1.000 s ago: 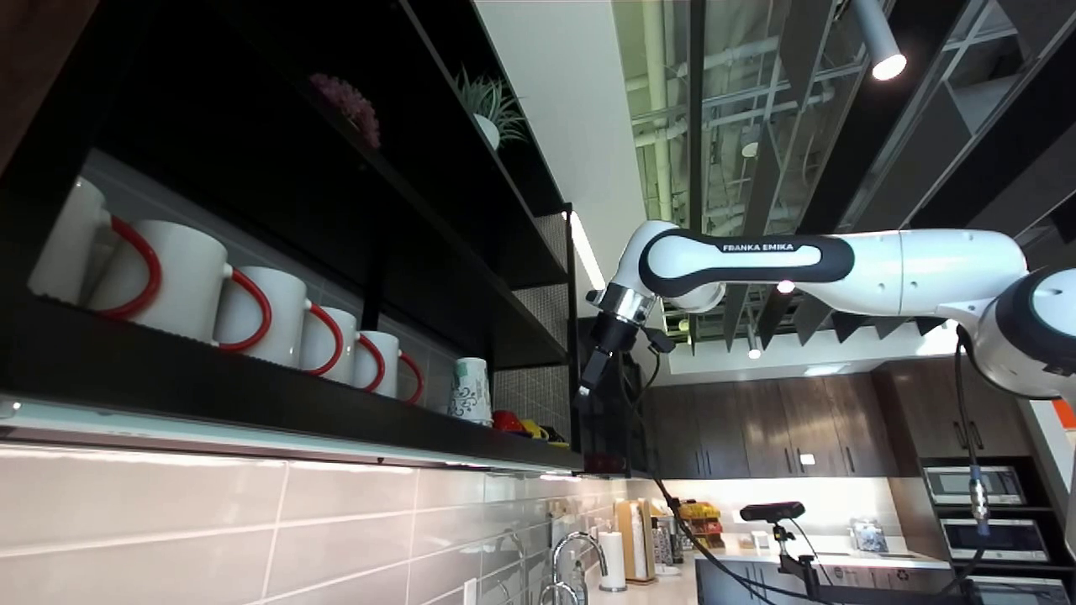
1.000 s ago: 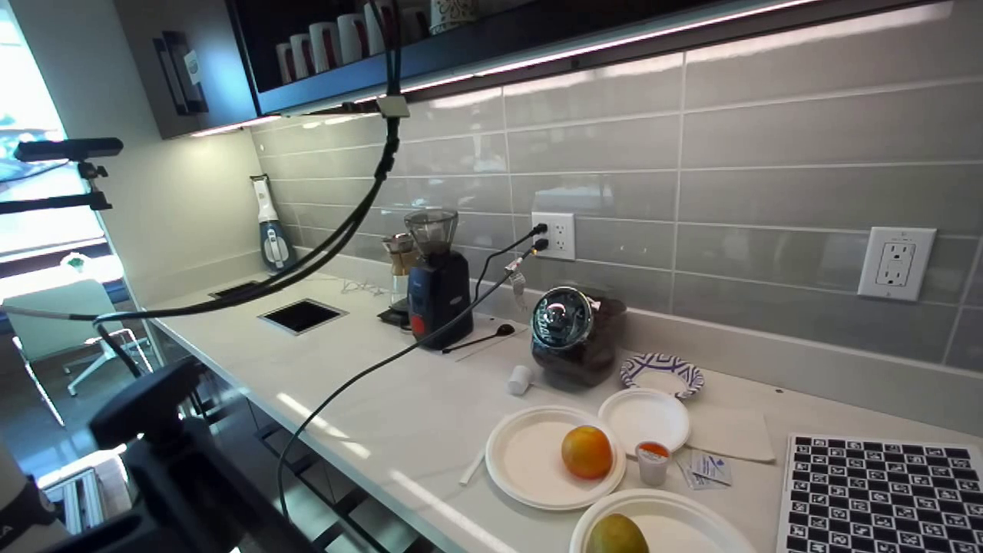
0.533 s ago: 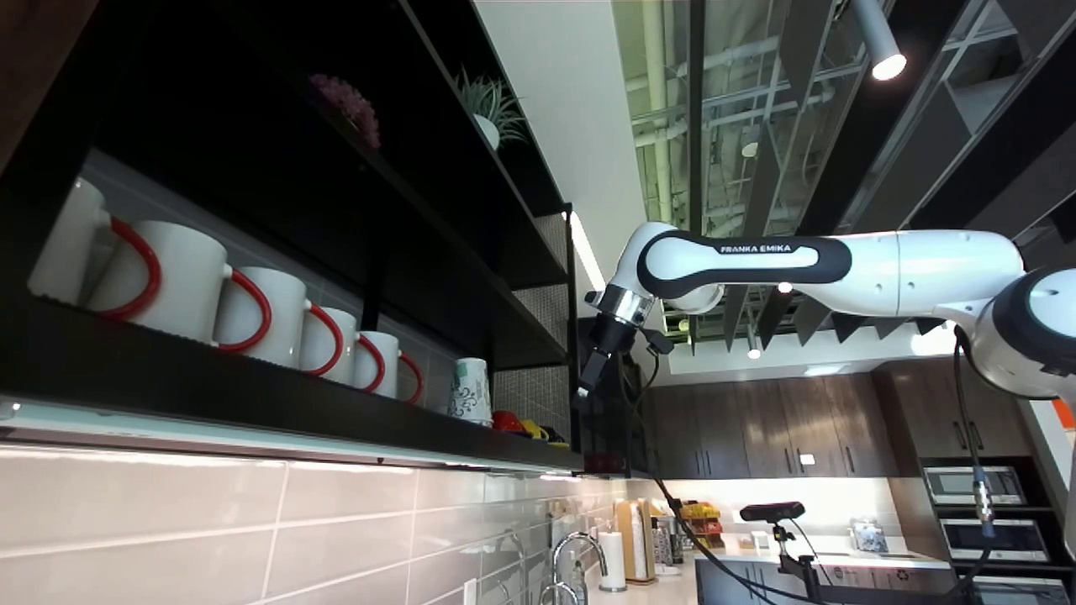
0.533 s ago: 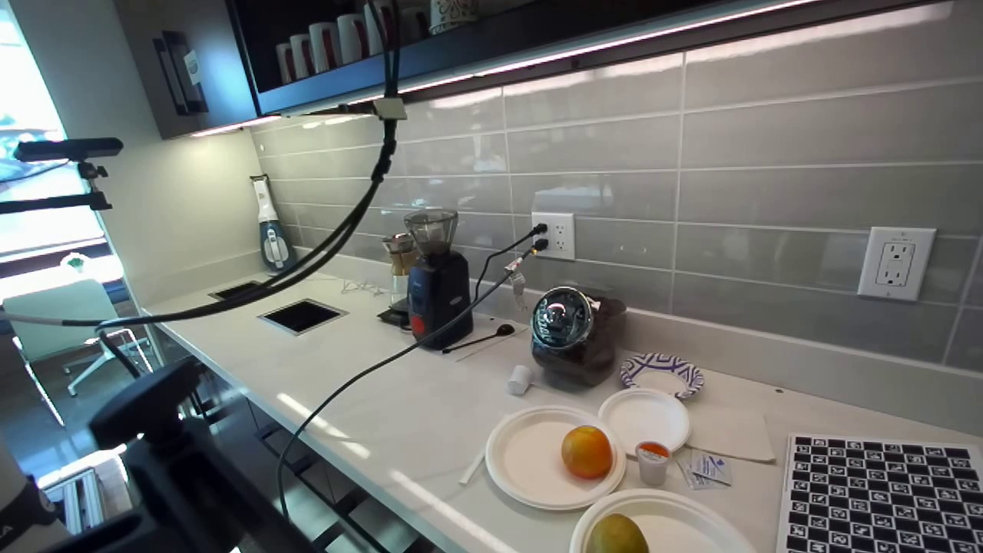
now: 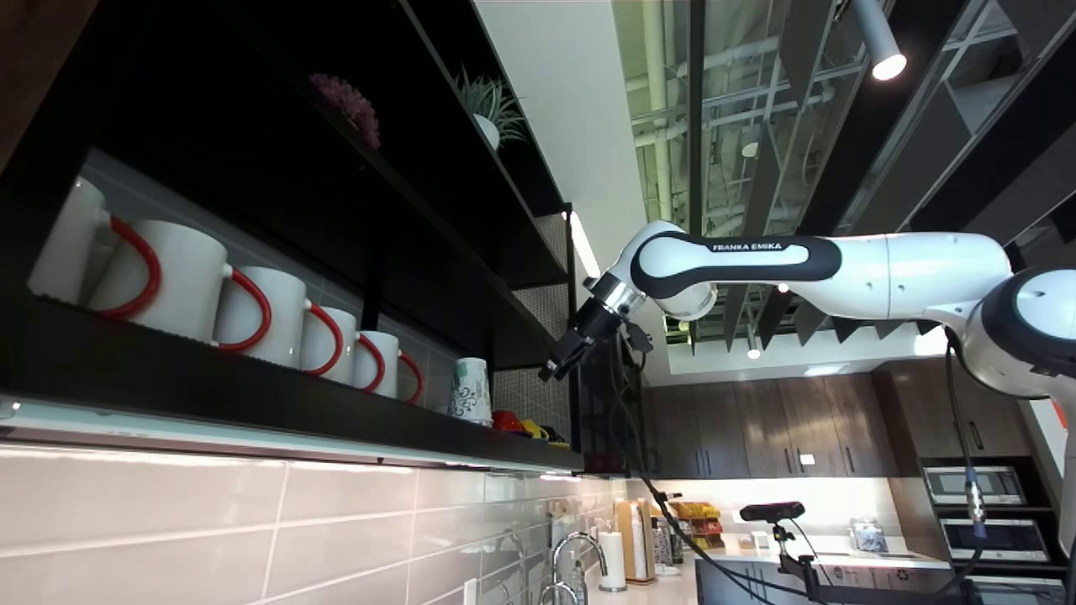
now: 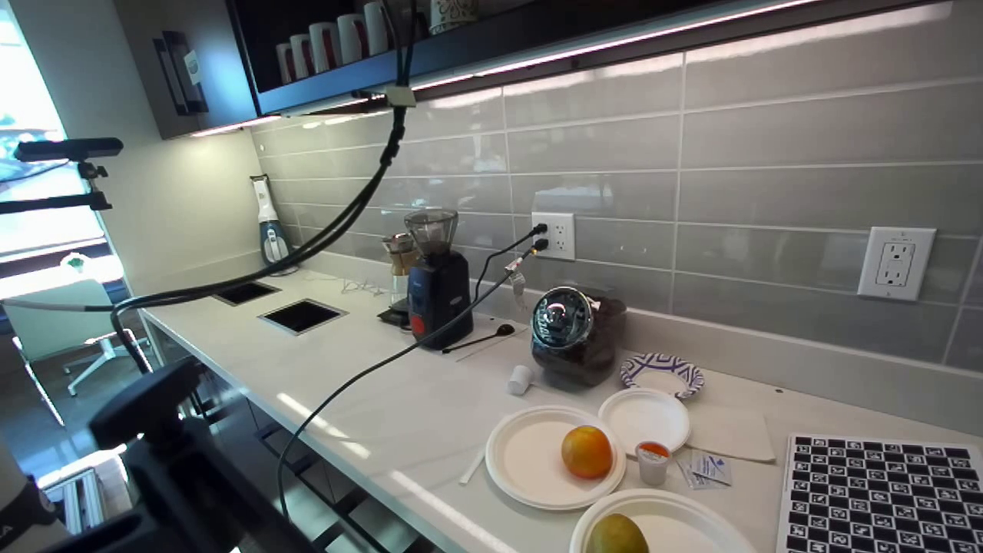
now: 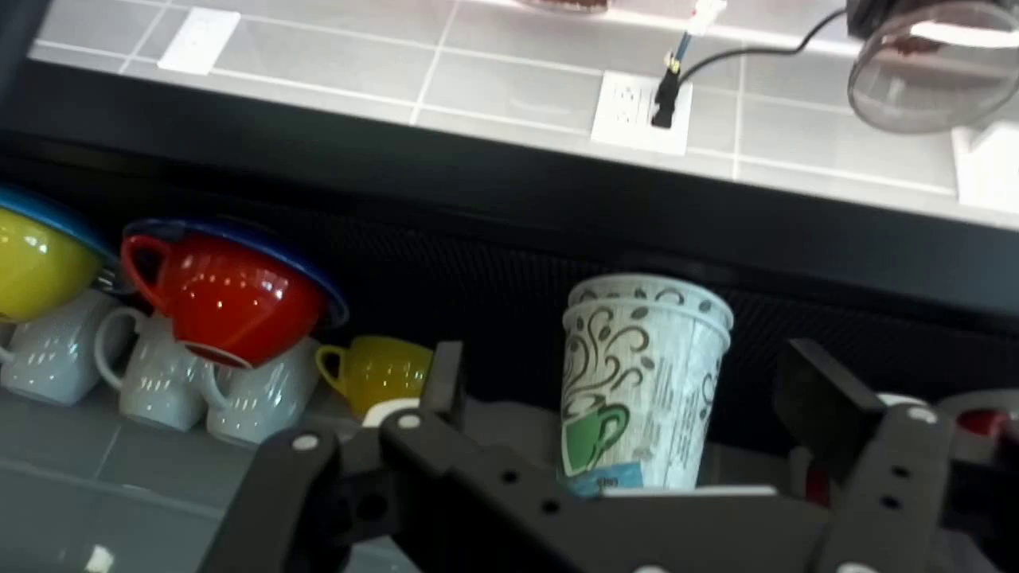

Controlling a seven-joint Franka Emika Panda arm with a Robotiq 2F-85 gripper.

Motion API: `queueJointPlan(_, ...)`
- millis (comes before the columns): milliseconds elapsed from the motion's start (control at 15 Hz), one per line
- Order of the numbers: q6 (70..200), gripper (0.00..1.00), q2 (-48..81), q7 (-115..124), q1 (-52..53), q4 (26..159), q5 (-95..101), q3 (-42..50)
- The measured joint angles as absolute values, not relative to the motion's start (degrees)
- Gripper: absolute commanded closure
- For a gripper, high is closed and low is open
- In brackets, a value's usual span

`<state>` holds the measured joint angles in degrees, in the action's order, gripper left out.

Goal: Unstack the two cups on the bottom shelf

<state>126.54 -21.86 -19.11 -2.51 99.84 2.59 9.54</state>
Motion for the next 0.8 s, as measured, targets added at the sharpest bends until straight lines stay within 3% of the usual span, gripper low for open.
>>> queueJointPlan(800,143.7,0.0,-13.4,-12.2,-1.5,95.9,-6.8,9.5)
